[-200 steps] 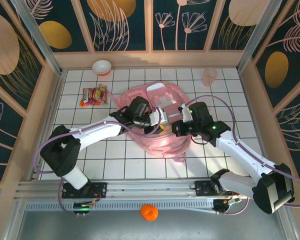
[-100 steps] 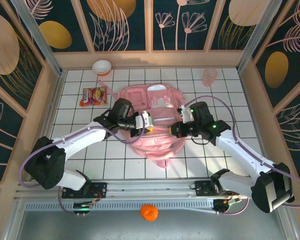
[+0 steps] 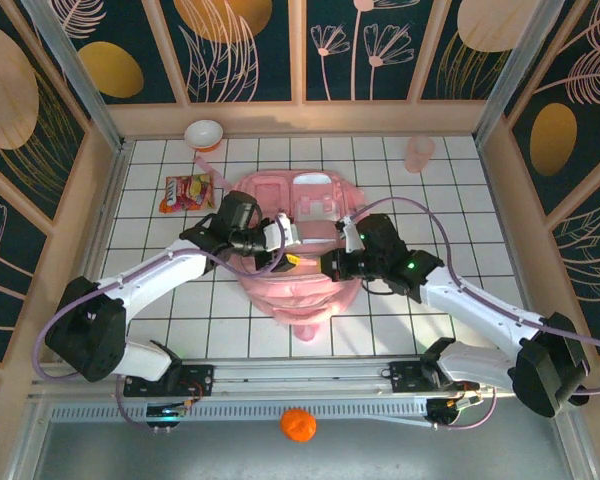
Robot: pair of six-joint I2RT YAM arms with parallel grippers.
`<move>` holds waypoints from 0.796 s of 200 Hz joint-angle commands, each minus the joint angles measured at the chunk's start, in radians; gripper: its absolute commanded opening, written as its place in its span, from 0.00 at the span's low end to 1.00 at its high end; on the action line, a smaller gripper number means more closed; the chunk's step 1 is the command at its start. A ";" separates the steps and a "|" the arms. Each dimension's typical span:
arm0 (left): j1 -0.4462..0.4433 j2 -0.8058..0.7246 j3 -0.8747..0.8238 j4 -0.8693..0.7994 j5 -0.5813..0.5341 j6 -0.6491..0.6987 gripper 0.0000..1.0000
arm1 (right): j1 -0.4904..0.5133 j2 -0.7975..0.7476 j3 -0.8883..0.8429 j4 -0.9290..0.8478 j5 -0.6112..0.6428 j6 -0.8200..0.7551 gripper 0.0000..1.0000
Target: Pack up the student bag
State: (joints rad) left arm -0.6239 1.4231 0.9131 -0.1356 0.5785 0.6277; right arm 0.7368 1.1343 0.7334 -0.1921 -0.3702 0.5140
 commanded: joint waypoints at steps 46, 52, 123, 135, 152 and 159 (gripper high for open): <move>-0.076 0.082 0.040 -0.020 -0.081 0.031 0.29 | 0.006 -0.009 0.013 0.030 0.019 -0.014 0.00; -0.076 0.081 0.037 -0.019 -0.091 0.042 0.24 | -0.001 -0.015 0.013 0.020 0.019 -0.020 0.00; -0.070 0.028 -0.037 -0.027 -0.119 0.095 0.00 | -0.159 -0.057 -0.024 -0.097 -0.043 -0.104 0.00; -0.068 0.024 -0.041 -0.024 -0.110 0.092 0.00 | -0.169 -0.060 -0.025 -0.112 -0.042 -0.114 0.00; -0.067 0.024 -0.043 -0.015 -0.092 0.081 0.00 | -0.170 -0.057 -0.028 -0.107 -0.049 -0.115 0.00; -0.068 0.026 -0.040 -0.013 -0.082 0.078 0.00 | -0.171 -0.057 -0.031 -0.098 -0.054 -0.111 0.00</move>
State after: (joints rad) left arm -0.7097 1.4723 0.9001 -0.0772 0.5041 0.6918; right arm 0.6025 1.1065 0.7170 -0.2634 -0.4770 0.4248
